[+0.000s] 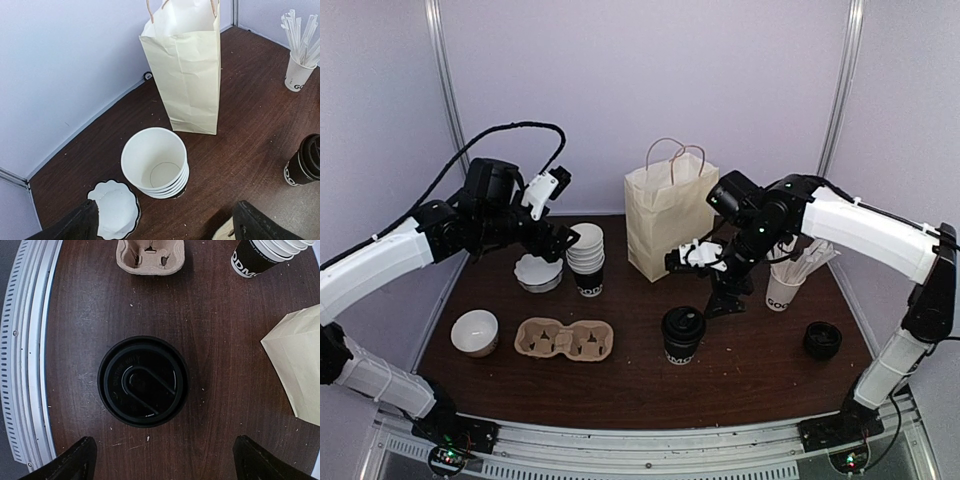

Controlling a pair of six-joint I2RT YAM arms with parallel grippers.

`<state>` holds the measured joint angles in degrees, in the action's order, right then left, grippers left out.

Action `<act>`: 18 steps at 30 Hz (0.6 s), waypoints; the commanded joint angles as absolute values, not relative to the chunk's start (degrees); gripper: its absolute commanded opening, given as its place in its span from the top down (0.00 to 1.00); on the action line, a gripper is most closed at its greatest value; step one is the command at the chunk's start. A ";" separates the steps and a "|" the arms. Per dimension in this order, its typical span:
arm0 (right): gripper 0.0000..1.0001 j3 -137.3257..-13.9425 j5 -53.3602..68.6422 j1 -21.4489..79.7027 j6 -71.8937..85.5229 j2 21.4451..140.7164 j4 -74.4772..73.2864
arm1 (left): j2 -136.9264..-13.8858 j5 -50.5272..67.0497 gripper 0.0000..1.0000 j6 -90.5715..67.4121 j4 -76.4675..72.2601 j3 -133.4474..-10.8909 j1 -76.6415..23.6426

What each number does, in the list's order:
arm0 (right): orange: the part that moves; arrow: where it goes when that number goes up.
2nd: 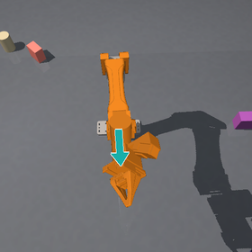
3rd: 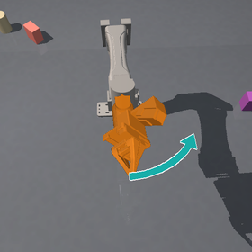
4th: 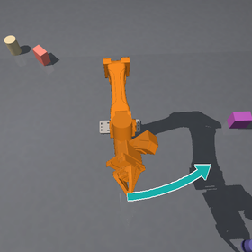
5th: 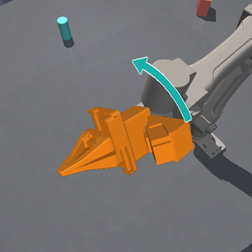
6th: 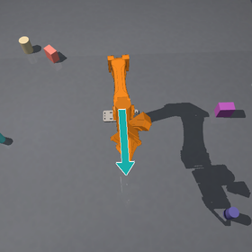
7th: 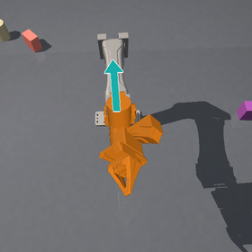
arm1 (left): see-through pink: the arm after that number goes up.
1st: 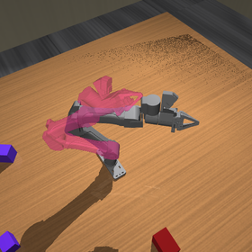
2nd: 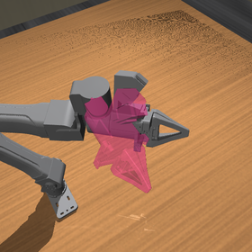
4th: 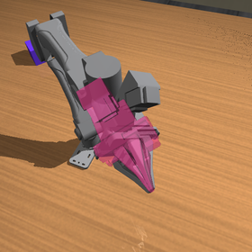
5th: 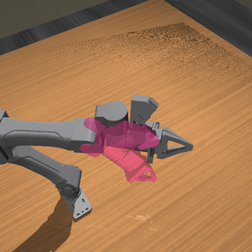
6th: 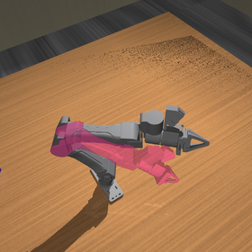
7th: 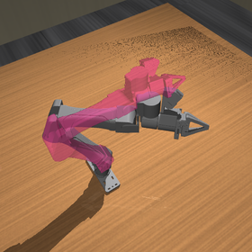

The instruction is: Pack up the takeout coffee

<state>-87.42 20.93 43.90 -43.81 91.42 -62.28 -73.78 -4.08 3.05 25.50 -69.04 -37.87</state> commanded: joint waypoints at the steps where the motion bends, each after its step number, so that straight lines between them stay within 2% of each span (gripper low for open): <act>1: 0.00 -91.97 16.67 46.53 -44.28 95.70 -65.29 | -73.39 -5.82 0.02 1.42 20.22 -68.90 -37.45; 18: 0.01 -95.41 16.54 50.67 -42.07 104.42 -68.06 | -71.34 -4.66 0.02 1.14 20.87 -69.17 -37.42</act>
